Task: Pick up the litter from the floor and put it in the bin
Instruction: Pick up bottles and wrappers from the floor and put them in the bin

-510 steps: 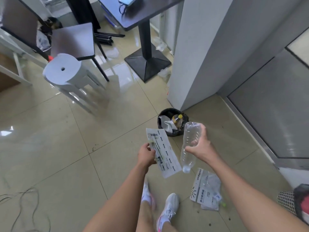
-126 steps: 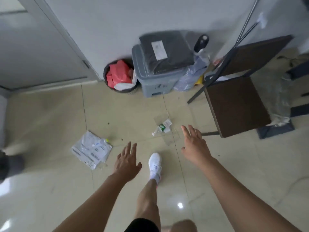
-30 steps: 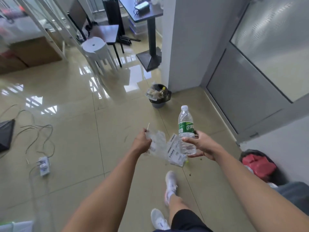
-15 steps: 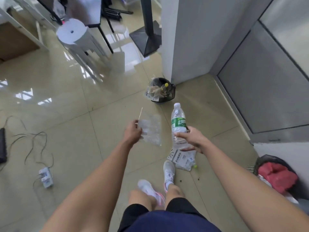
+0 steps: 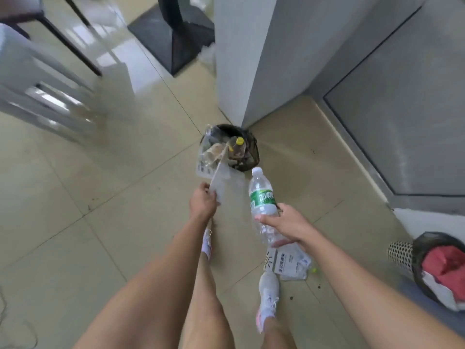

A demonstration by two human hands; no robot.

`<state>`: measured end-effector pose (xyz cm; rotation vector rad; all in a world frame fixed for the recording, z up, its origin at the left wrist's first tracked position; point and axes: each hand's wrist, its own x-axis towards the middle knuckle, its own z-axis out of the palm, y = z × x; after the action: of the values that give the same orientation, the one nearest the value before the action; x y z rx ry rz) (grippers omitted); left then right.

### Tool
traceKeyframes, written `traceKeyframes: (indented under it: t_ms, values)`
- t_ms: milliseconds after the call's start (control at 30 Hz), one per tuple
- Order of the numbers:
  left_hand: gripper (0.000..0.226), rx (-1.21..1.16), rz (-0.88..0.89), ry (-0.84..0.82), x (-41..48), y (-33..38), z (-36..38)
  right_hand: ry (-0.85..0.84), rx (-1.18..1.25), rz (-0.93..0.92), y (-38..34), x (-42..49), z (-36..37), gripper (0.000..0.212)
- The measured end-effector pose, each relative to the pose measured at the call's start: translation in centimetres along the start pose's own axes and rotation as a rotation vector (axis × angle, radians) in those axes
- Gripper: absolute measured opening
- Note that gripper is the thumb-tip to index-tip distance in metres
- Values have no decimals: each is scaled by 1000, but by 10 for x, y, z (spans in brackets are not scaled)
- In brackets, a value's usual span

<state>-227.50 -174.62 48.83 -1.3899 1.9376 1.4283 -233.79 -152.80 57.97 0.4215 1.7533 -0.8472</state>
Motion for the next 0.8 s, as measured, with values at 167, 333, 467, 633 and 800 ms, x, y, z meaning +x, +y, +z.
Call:
traceKeyframes:
  t_ms: [167, 333, 467, 633, 800]
  values:
    - [8, 57, 120, -61, 154, 2, 22, 67, -1, 2, -43, 135, 41, 48]
    - [19, 131, 172, -77, 254, 8, 60, 93, -43, -91, -65, 236, 71, 66]
    - [36, 169, 213, -12, 288, 3, 89, 219, -184, -120, -72, 314, 84, 83]
    - [54, 467, 493, 218, 299, -11, 103, 267, -429, -202, -78, 380, 102, 78]
    - [50, 730, 518, 375, 321, -16, 107, 322, -476, -212, -86, 424, 114, 74]
